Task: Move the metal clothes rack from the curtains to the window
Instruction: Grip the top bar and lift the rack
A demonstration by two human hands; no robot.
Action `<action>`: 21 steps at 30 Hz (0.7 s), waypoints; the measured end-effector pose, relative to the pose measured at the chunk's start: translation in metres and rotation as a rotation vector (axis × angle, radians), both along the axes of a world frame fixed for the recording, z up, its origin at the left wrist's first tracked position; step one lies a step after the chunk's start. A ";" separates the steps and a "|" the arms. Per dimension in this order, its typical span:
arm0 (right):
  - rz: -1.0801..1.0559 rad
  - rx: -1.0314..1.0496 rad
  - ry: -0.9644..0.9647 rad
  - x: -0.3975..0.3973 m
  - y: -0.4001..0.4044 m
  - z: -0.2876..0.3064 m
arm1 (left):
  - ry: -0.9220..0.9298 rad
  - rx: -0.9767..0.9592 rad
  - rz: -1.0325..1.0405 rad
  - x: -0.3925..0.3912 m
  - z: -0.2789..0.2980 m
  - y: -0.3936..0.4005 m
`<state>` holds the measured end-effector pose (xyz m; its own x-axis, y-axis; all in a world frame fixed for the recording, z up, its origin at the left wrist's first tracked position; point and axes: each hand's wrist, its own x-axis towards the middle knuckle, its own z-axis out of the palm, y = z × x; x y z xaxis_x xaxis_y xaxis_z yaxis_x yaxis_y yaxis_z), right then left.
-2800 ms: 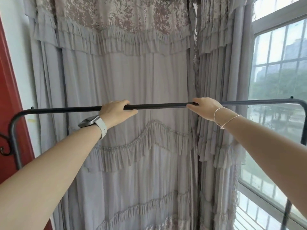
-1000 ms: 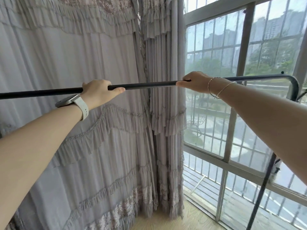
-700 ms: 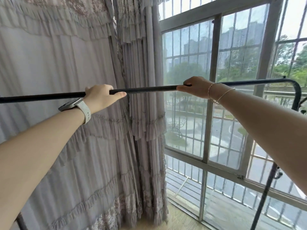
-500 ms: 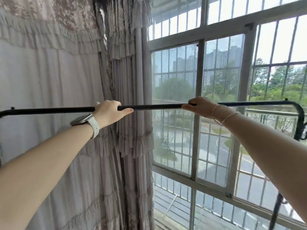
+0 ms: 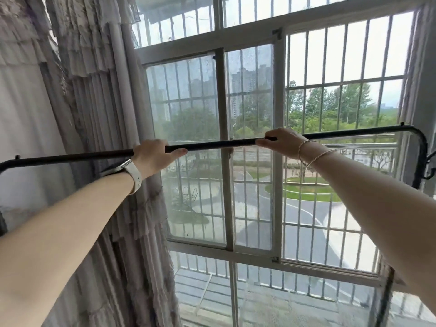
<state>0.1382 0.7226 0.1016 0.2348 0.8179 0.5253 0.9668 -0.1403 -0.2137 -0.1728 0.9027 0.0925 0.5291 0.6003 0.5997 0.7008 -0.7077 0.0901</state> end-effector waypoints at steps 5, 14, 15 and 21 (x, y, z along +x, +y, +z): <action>-0.068 0.011 0.021 0.048 -0.019 -0.002 | -0.018 0.010 -0.067 0.061 0.000 0.000; -0.164 0.018 0.007 0.116 -0.032 -0.004 | -0.001 -0.013 -0.109 0.149 -0.001 0.018; -0.166 0.015 0.009 0.123 -0.034 -0.005 | -0.006 -0.013 -0.123 0.157 -0.001 0.019; -0.203 -0.001 -0.017 0.161 -0.042 -0.004 | -0.030 -0.022 -0.191 0.207 -0.001 0.023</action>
<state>0.2992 0.6810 0.0974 0.3861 0.7552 0.5297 0.9221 -0.3326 -0.1978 0.0347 0.9262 0.0918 0.6169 0.5041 0.6044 0.5508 -0.8251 0.1260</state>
